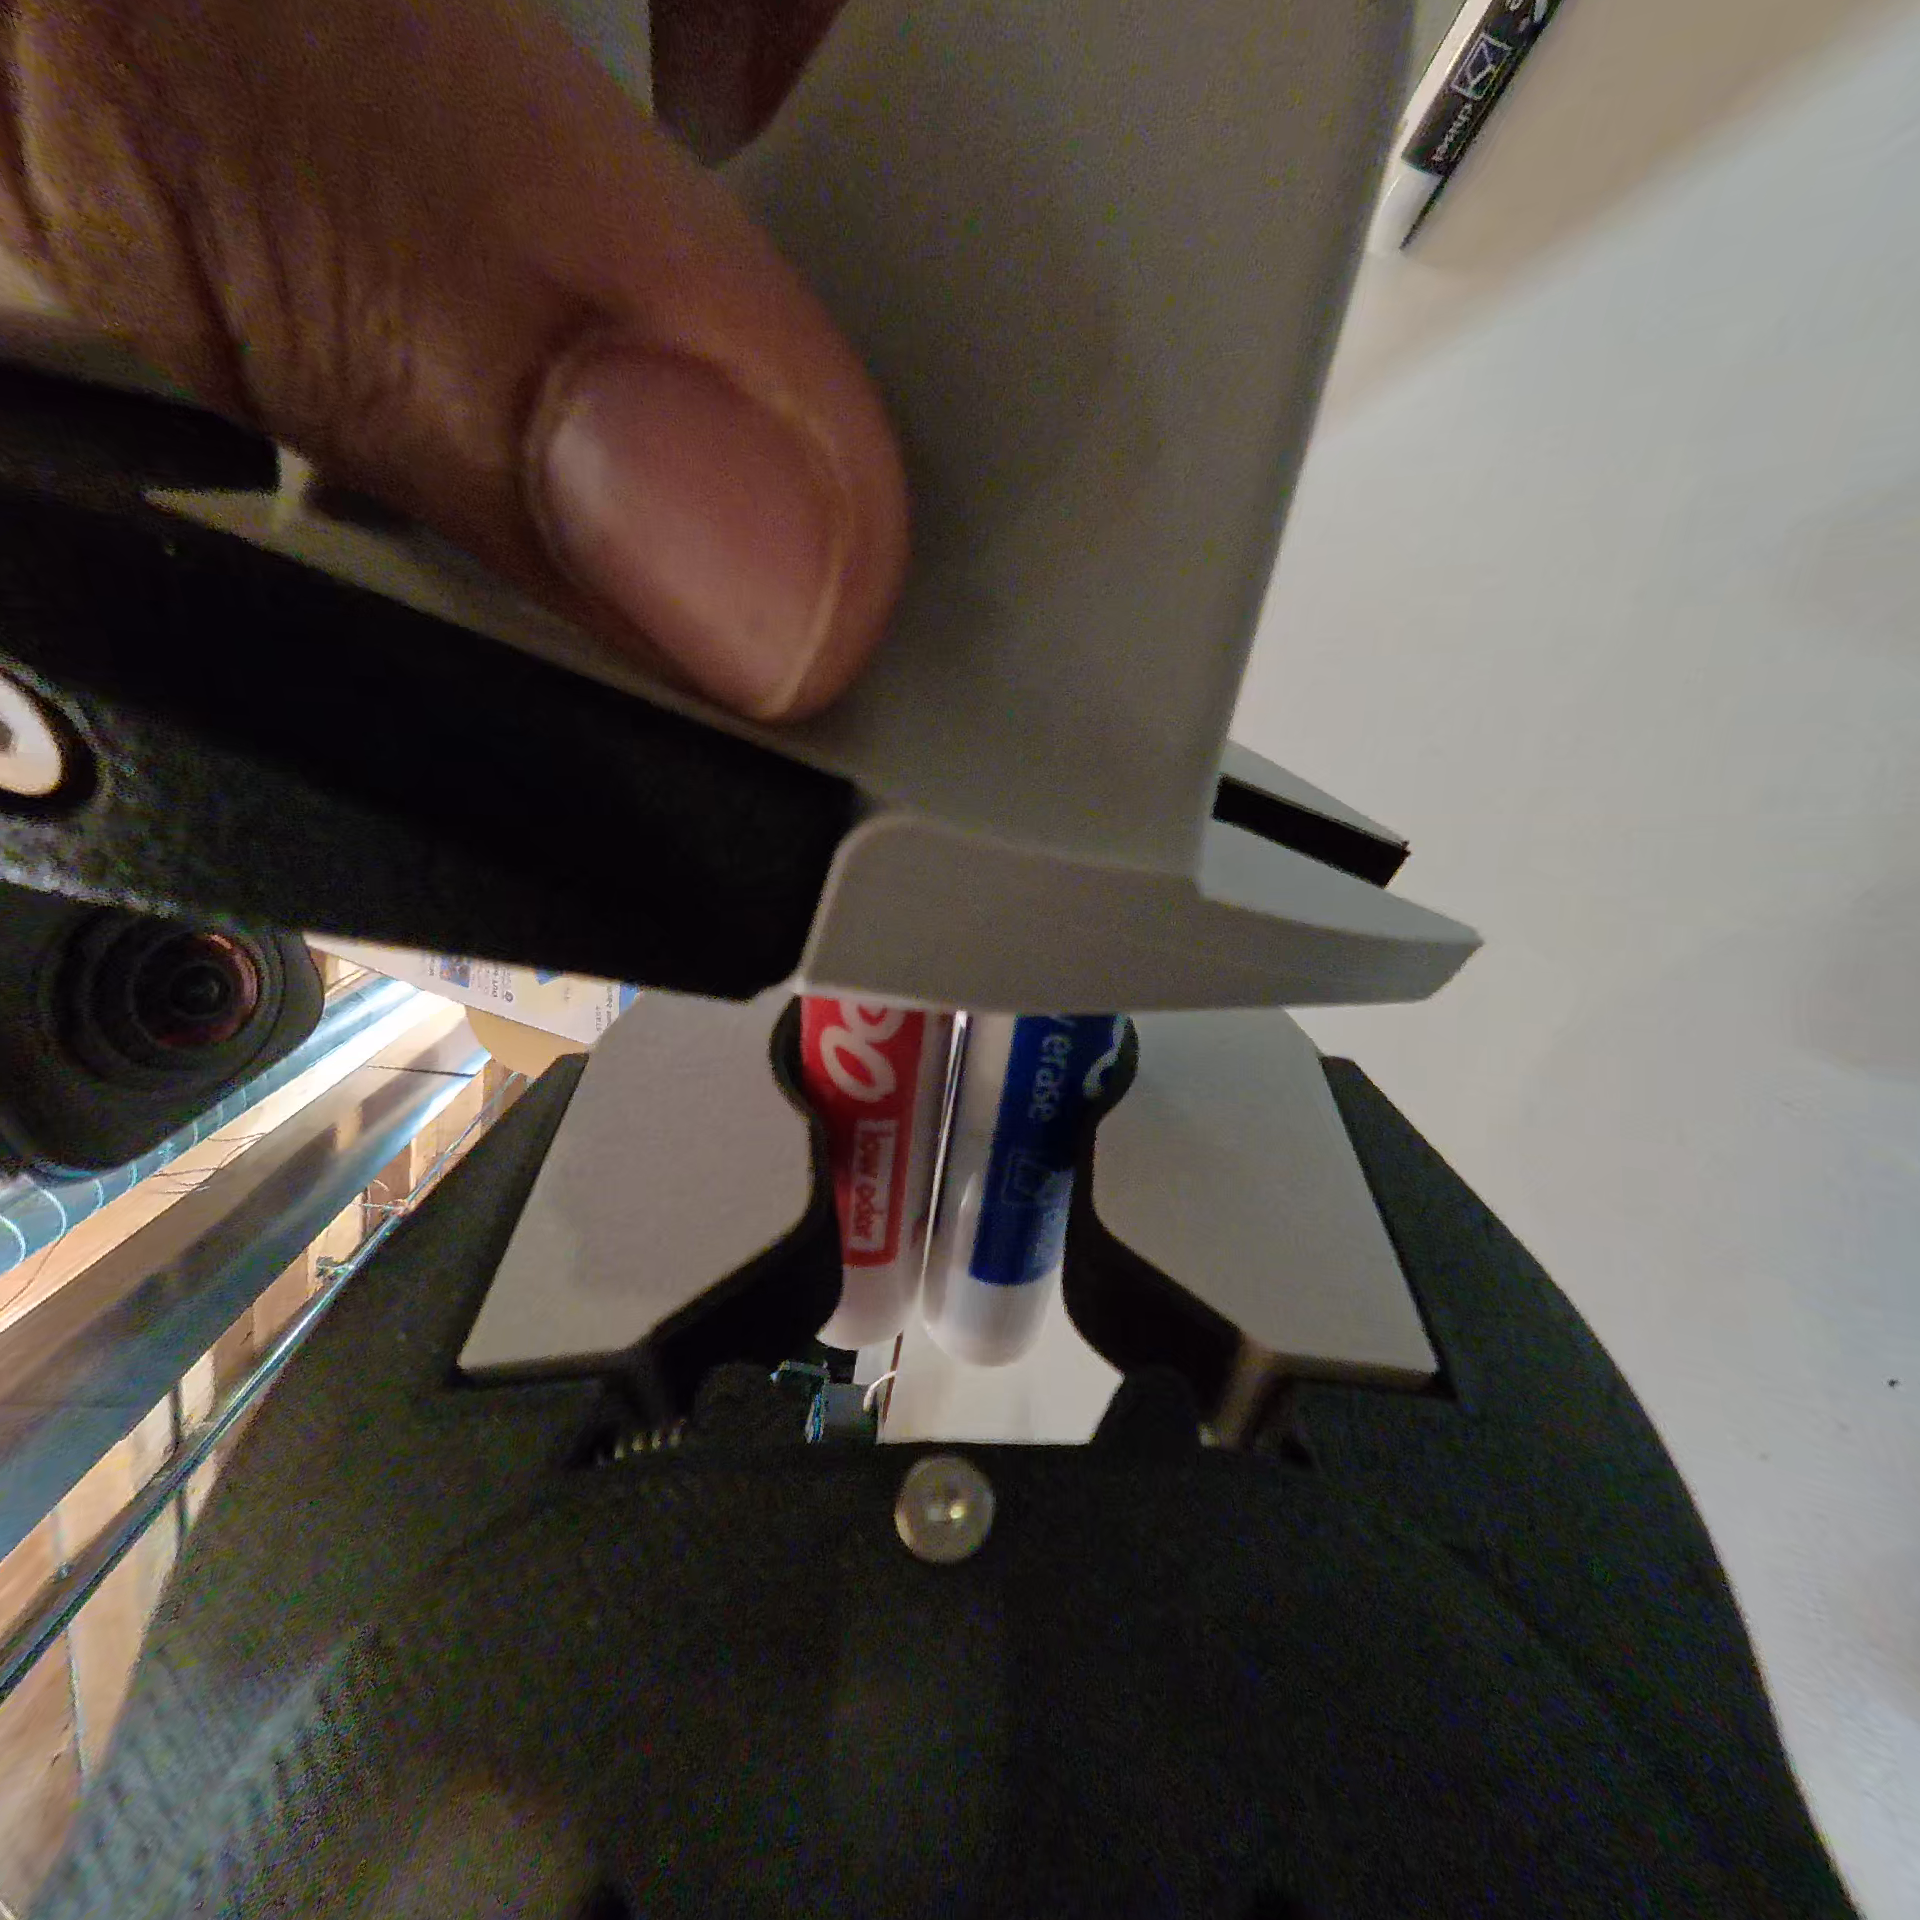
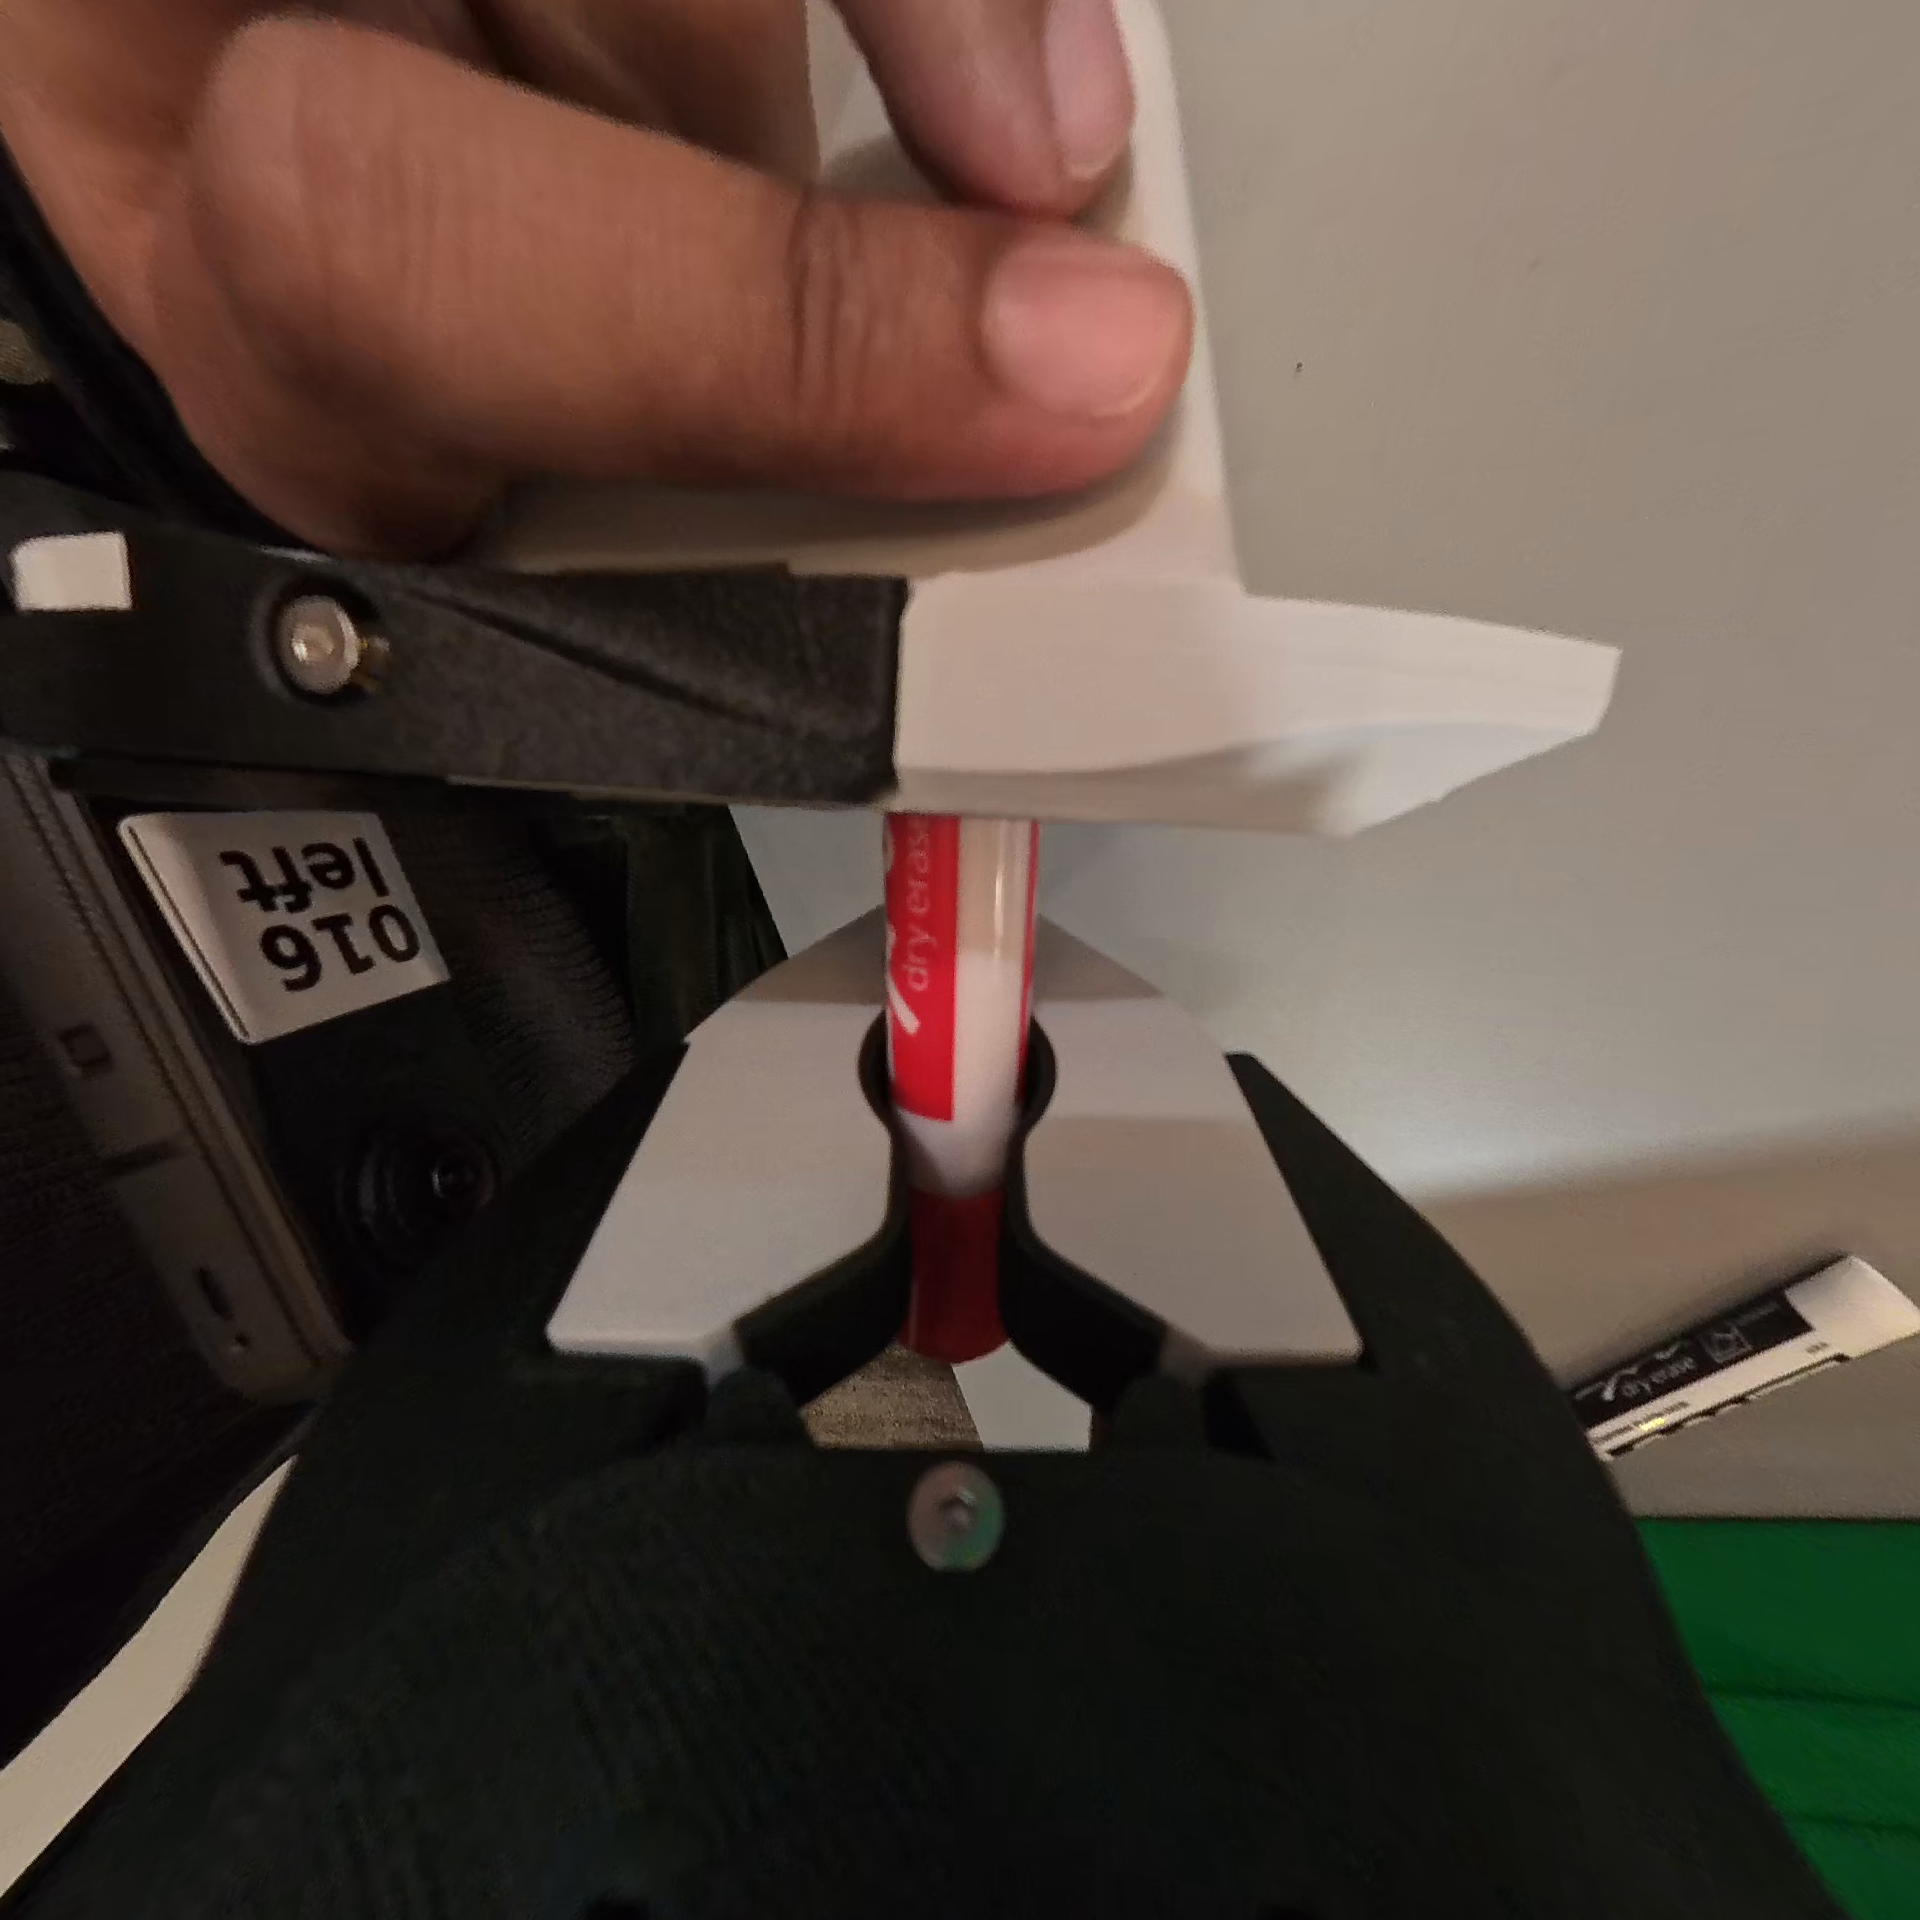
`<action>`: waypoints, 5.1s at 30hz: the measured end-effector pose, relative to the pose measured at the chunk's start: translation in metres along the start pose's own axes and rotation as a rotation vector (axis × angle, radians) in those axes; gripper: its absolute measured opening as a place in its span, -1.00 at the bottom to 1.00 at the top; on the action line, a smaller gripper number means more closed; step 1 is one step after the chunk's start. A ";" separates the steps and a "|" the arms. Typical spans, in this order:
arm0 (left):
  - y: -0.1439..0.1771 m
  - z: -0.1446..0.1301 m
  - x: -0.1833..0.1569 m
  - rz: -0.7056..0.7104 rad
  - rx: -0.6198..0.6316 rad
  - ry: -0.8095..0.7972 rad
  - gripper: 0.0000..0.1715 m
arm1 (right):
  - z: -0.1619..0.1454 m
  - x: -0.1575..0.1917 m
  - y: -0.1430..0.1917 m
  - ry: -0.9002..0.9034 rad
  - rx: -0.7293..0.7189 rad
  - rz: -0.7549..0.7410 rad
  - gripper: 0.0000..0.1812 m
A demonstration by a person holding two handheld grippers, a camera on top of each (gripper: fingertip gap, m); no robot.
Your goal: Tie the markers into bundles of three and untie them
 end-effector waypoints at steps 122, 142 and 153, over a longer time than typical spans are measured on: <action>0.033 -0.079 -0.066 -1.122 0.405 0.440 -0.43 | -0.169 -0.158 -0.014 -0.460 0.023 -0.741 -0.96; 0.031 -0.079 -0.061 -1.112 0.367 0.529 -0.44 | -0.158 -0.215 0.012 -0.390 0.262 -0.713 -0.59; 0.046 -0.100 -0.059 -1.210 0.432 0.513 -0.44 | -0.094 -0.132 -0.018 -0.308 -0.074 -0.415 -0.81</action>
Point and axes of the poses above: each gripper's, where its closed fingertips meet, y back along the fingers, z out of its top, x = y × z across the jaws, the point moved 3 cm from there along y, back along the fingers, and after that the axes turned 5 degrees about y, right-handed, at the moved point
